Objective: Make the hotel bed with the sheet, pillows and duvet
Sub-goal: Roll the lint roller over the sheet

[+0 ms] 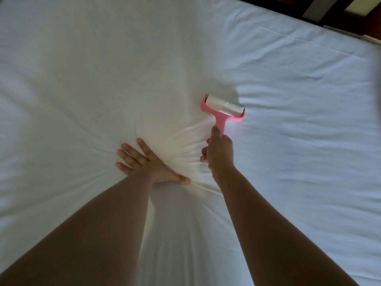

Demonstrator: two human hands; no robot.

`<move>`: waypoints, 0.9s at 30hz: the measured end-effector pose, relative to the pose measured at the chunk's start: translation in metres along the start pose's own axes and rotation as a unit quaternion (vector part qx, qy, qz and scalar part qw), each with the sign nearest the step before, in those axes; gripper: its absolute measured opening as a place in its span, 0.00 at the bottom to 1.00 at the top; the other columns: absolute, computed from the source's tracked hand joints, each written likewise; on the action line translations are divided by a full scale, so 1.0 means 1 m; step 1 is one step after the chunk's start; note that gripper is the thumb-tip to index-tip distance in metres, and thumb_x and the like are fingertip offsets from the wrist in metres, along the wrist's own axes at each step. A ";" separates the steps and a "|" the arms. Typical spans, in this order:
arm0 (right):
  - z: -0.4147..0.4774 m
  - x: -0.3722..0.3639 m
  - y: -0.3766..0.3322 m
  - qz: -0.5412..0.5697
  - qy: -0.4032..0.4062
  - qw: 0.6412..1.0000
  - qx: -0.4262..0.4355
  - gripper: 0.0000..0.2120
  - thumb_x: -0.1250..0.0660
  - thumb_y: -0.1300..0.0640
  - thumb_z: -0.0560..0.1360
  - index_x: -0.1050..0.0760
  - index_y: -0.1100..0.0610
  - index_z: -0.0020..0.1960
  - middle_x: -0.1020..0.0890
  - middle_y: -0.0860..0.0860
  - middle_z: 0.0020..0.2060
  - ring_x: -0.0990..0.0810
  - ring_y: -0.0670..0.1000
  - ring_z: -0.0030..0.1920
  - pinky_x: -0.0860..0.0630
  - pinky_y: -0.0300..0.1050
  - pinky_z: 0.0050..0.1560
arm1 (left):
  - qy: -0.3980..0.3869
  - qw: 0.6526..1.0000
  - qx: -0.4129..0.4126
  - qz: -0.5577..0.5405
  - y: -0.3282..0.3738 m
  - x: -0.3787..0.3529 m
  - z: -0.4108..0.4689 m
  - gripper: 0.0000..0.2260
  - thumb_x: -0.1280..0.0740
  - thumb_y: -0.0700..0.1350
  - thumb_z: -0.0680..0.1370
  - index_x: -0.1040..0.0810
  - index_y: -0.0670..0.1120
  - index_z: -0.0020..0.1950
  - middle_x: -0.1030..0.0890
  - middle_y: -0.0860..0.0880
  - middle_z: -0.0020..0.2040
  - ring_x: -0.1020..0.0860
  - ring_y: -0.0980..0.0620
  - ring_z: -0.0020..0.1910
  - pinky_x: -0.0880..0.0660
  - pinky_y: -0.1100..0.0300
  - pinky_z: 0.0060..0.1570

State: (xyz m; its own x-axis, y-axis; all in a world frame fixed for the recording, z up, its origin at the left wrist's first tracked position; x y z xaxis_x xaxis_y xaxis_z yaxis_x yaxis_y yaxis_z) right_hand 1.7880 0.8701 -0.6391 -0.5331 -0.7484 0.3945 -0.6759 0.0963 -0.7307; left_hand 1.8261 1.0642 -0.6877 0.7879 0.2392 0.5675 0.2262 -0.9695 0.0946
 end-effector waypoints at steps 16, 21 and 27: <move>-0.003 0.061 0.042 0.023 0.170 0.985 -0.033 0.32 0.55 0.31 0.70 0.27 0.55 0.48 0.18 0.59 0.44 0.19 0.63 0.46 0.22 0.61 0.53 | -0.025 1.000 0.001 0.004 0.000 0.001 -0.006 0.80 0.25 0.72 0.43 0.84 0.43 0.66 0.83 0.34 0.64 0.81 0.35 0.65 0.71 0.34 0.65; 0.031 0.079 0.013 0.029 0.130 0.989 -0.056 0.24 0.51 0.39 0.77 0.29 0.58 0.43 0.23 0.55 0.31 0.24 0.56 0.28 0.30 0.45 0.32 | -0.025 1.000 0.007 0.005 0.001 0.001 -0.006 0.80 0.24 0.71 0.43 0.84 0.43 0.66 0.83 0.33 0.63 0.81 0.35 0.65 0.71 0.34 0.65; 0.039 0.081 -0.002 0.073 0.083 0.988 -0.104 0.19 0.51 0.43 0.80 0.30 0.57 0.52 0.27 0.51 0.29 0.31 0.50 0.24 0.39 0.42 0.27 | -0.024 1.000 0.008 0.005 0.001 0.001 -0.005 0.80 0.24 0.71 0.43 0.84 0.43 0.66 0.83 0.34 0.64 0.81 0.35 0.65 0.71 0.34 0.65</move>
State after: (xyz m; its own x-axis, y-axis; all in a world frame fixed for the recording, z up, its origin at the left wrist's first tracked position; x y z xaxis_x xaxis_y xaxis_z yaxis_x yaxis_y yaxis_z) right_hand 1.7666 0.7836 -0.6276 -0.6970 -0.6004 0.3921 -0.6668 0.3416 -0.6623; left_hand 1.8239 1.0630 -0.6828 0.8168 0.2331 0.5278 0.2272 -0.9708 0.0771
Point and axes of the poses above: each hand's wrist, its own z-axis towards the middle knuckle, its own x-axis out of the back of the hand, y = z × x, the point moved 8 cm from there along z, towards the middle knuckle
